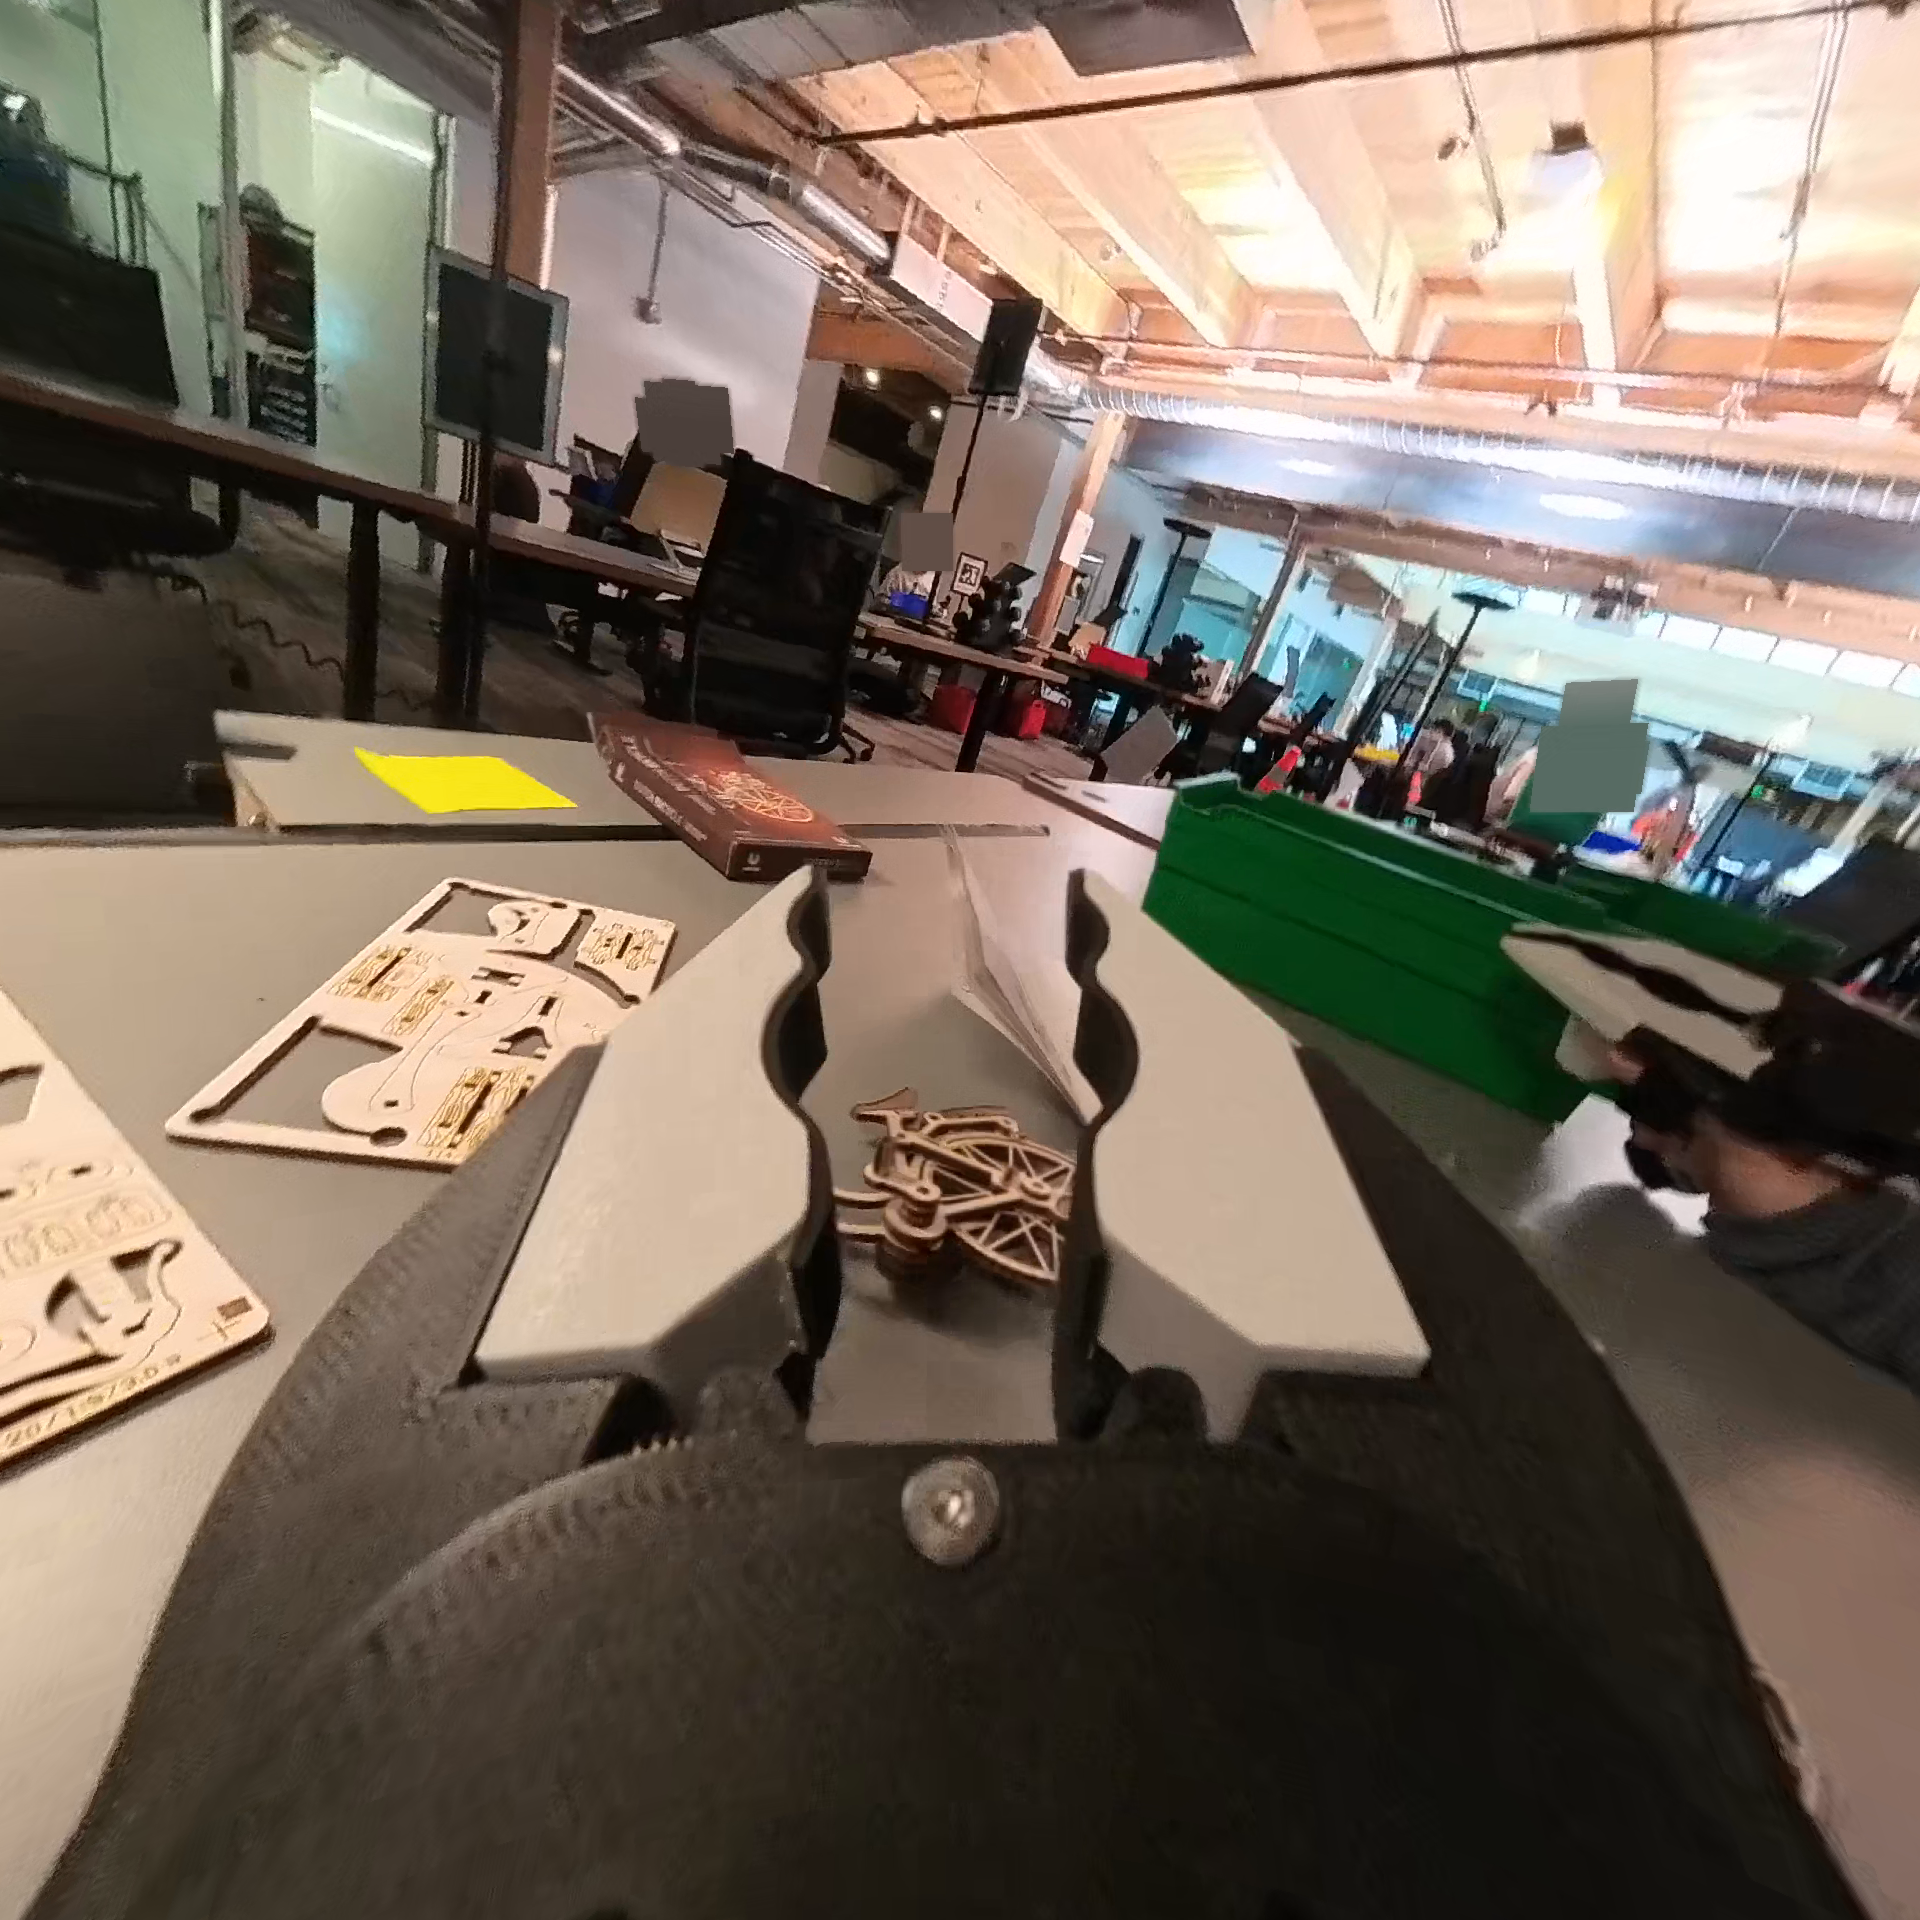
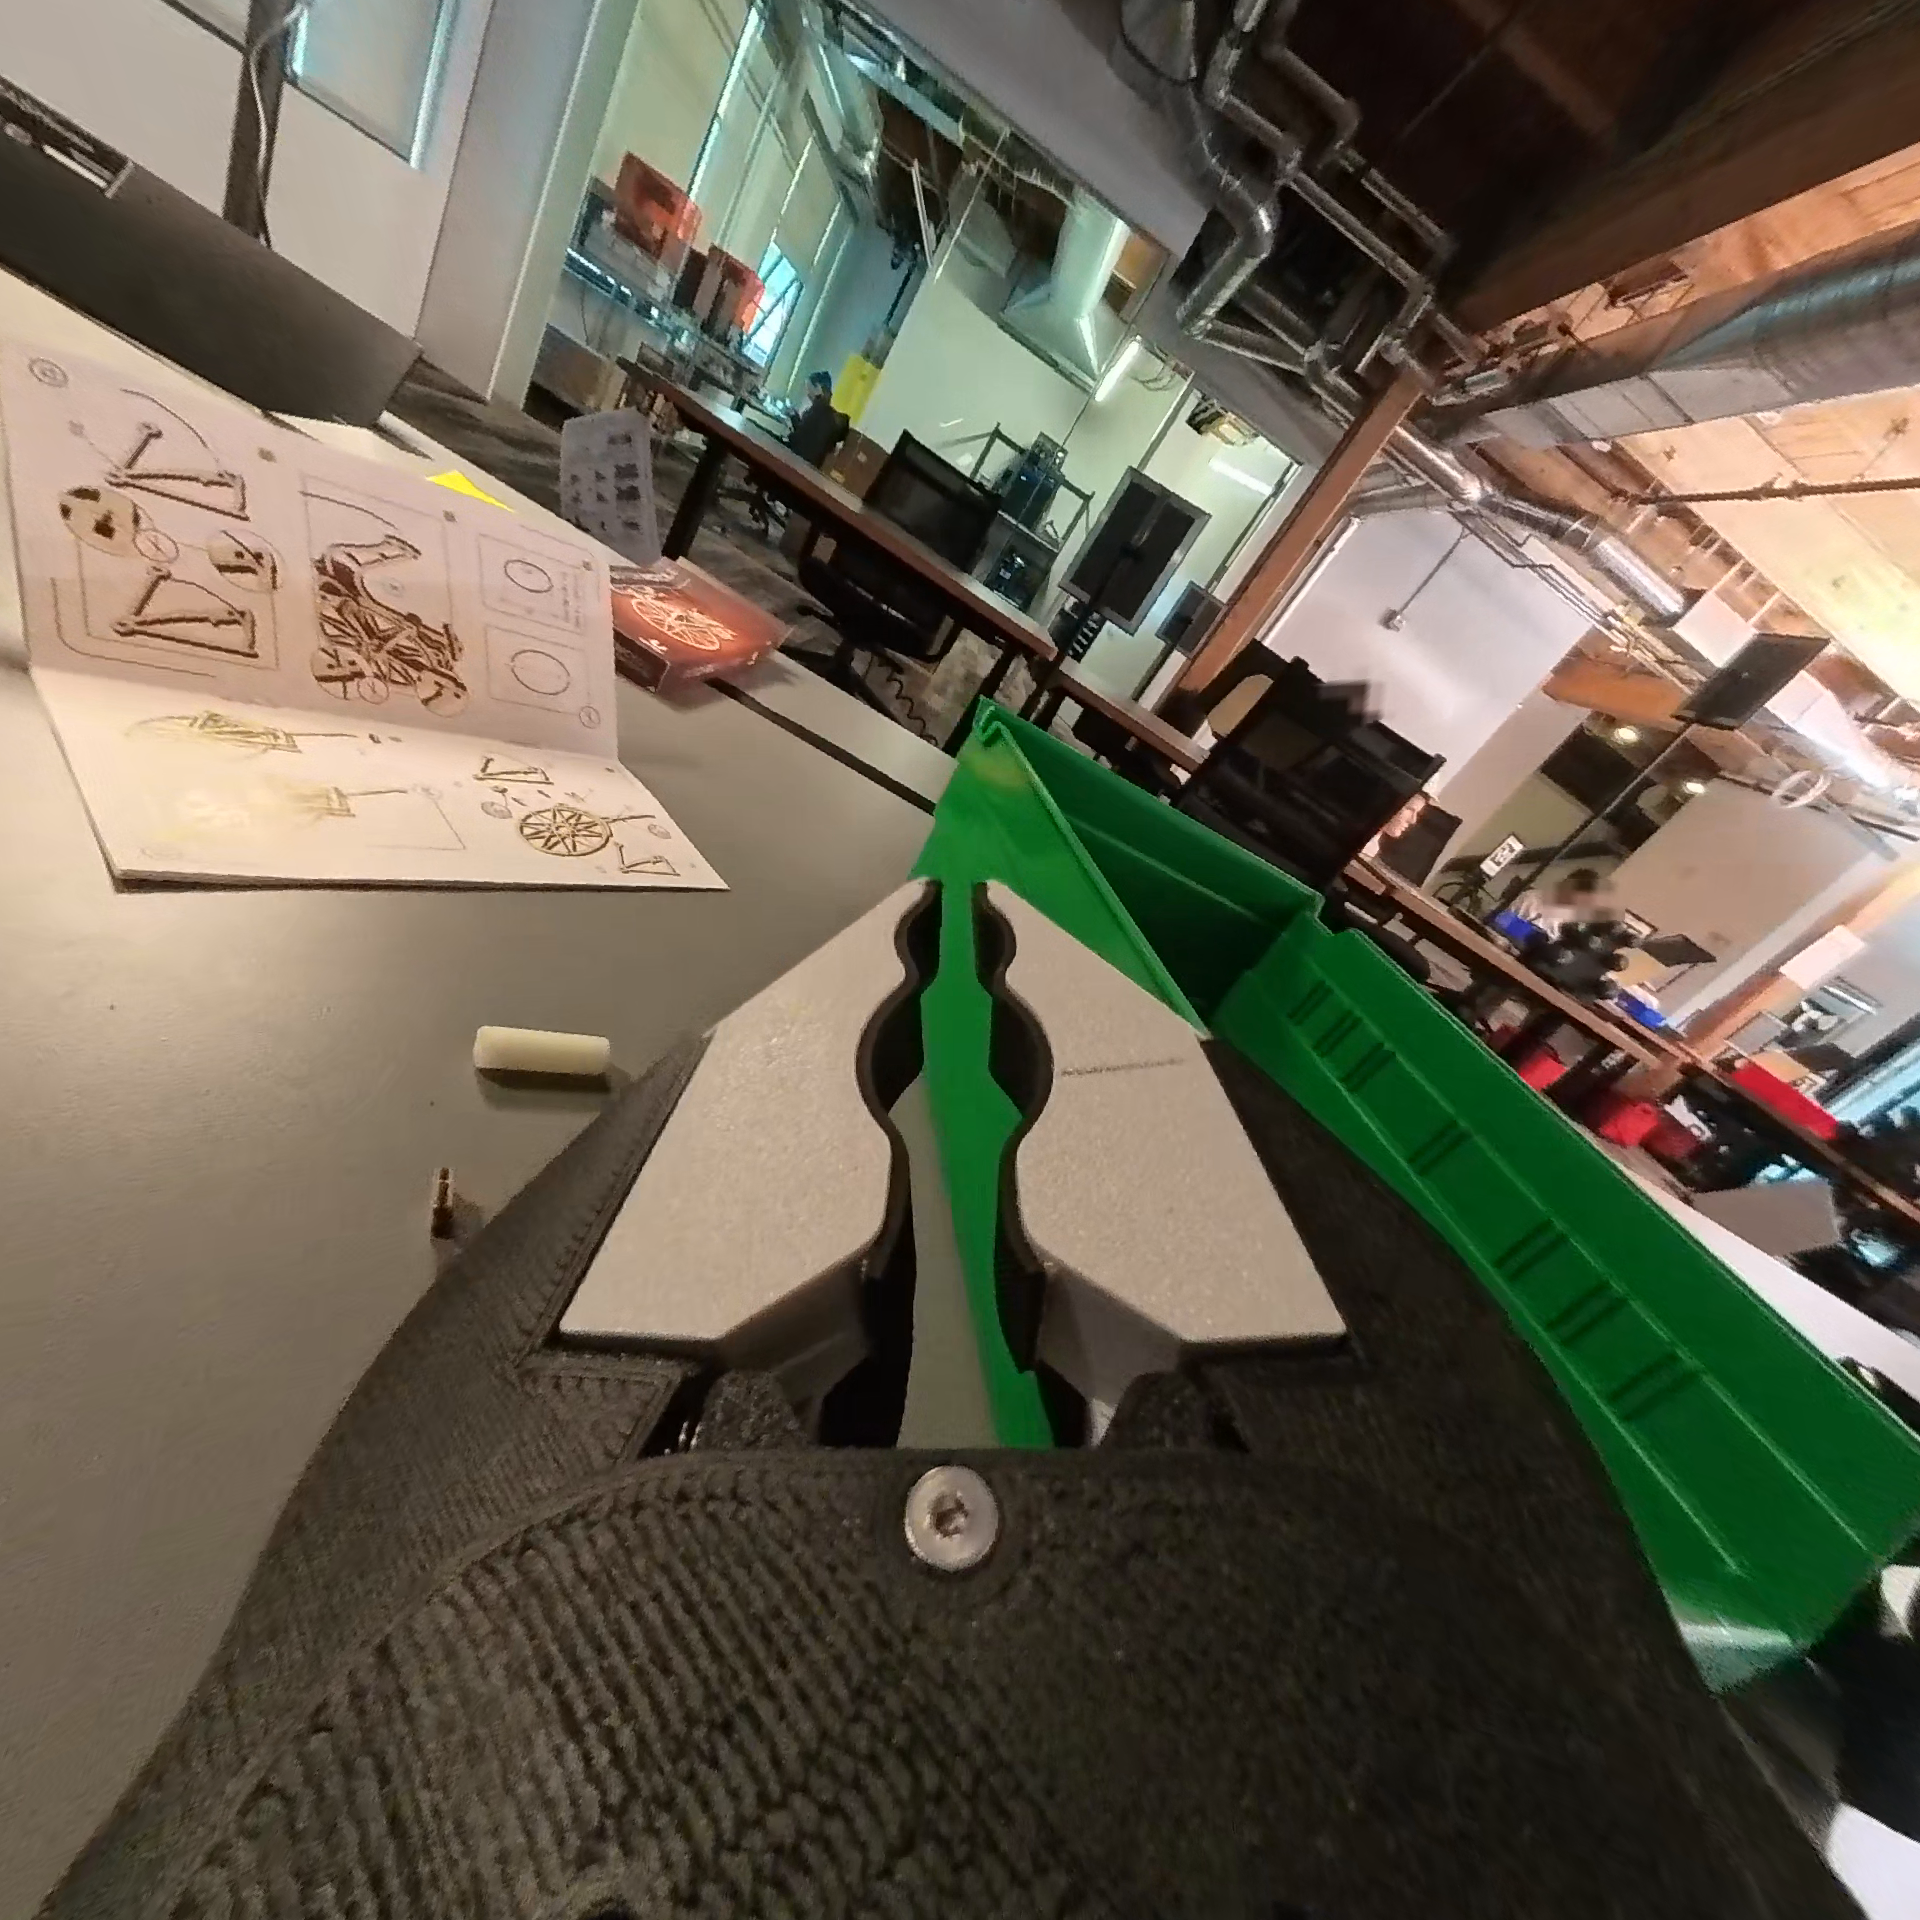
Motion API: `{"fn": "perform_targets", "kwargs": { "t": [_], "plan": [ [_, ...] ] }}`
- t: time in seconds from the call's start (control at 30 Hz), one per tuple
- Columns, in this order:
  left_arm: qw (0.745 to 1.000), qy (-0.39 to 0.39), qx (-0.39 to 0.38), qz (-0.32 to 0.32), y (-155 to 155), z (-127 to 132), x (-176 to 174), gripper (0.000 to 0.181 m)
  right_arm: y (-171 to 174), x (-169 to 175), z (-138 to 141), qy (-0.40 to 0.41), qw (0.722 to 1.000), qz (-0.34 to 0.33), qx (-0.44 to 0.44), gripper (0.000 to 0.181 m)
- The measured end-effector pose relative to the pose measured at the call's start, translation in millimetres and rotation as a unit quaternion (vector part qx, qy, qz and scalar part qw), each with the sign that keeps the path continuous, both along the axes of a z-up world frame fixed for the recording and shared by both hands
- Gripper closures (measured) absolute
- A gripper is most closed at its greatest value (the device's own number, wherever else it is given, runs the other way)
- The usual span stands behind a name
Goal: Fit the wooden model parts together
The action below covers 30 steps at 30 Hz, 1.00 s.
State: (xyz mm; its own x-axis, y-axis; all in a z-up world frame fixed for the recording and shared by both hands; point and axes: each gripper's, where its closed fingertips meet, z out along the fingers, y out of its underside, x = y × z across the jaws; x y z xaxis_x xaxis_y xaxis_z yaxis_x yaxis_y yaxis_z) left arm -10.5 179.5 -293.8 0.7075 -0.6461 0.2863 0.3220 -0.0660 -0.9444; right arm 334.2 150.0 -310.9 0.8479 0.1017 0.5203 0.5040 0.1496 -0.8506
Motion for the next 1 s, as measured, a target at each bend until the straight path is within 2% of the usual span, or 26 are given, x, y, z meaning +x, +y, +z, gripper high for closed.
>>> {"fn": "perform_targets", "kwargs": {
  "t": [0.23, 1.0],
  "plan": [
    [0.996, 0.071, 0.042, -0.025, -14, -1, 23, 0.142, 2, 0, -4, -0.011, 1.0, -0.003, -0.008, 0.178],
    [0.998, 0.056, 0.038, -0.019, -11, 1, 17, 0.144, 3, -6, -7, -0.028, 0.999, 0.007, -0.015, 0.179]
  ]
}}
